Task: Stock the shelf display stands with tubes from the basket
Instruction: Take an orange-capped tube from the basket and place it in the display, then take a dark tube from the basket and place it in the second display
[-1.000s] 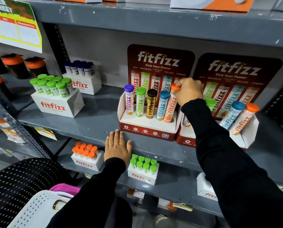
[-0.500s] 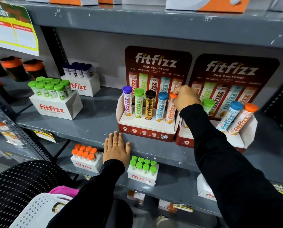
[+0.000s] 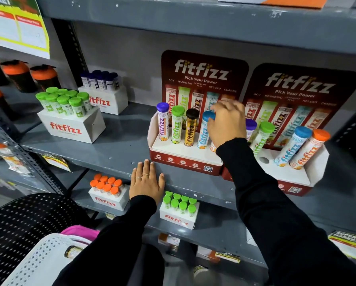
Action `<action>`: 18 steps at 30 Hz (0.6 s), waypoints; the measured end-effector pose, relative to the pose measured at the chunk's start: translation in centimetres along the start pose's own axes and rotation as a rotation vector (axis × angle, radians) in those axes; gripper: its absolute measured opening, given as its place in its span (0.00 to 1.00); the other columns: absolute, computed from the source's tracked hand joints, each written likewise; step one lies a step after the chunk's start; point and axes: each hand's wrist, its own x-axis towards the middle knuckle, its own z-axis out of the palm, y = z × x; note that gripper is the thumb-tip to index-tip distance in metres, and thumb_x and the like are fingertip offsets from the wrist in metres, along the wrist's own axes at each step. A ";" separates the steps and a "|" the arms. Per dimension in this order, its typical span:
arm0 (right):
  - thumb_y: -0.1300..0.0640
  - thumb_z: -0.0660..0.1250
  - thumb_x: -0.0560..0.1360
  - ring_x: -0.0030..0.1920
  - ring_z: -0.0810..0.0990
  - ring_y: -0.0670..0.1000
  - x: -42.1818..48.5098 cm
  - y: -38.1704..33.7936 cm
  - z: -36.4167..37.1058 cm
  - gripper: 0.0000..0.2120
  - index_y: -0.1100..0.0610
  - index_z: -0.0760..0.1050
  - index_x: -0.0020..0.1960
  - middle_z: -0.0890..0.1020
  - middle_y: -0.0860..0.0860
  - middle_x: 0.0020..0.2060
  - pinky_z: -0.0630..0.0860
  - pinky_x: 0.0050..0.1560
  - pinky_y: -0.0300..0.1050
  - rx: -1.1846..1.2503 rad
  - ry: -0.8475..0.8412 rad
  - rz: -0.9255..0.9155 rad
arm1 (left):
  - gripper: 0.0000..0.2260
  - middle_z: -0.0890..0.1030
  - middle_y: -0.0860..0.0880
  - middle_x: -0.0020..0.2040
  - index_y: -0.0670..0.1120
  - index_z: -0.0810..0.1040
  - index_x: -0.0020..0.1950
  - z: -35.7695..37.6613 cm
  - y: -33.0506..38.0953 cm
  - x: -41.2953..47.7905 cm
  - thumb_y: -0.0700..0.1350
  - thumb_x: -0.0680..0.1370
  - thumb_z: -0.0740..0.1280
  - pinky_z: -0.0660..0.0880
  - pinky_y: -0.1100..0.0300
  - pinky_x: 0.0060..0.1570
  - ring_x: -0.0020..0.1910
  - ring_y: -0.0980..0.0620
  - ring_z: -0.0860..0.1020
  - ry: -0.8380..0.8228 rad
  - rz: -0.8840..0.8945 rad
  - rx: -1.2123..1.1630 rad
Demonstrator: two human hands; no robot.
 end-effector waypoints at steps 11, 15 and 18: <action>0.64 0.63 0.68 0.56 0.82 0.65 -11.2 -12.0 13.2 0.10 0.61 0.84 0.40 0.87 0.56 0.44 0.80 0.58 0.51 0.258 -0.169 -0.652 | 0.31 0.68 0.37 0.69 0.35 0.66 0.68 5.6 -10.9 -8.3 0.57 0.80 0.41 0.51 0.55 0.70 0.71 0.41 0.63 0.075 -0.143 -0.160; 0.64 0.58 0.66 0.48 0.84 0.61 -18.2 -16.4 20.0 0.13 0.61 0.82 0.35 0.86 0.56 0.38 0.75 0.58 0.51 0.322 -0.555 -0.782 | 0.29 0.73 0.34 0.65 0.32 0.70 0.64 9.9 -17.5 -15.4 0.54 0.78 0.49 0.66 0.48 0.64 0.63 0.35 0.73 -0.138 -0.533 -0.180; 0.63 0.56 0.68 0.40 0.85 0.60 -22.6 -19.0 22.8 0.16 0.63 0.83 0.35 0.86 0.58 0.36 0.82 0.44 0.49 0.330 -0.797 -0.787 | 0.36 0.65 0.36 0.71 0.33 0.63 0.69 12.0 -20.6 -20.0 0.58 0.78 0.36 0.56 0.51 0.69 0.69 0.38 0.66 -0.189 -0.682 -0.160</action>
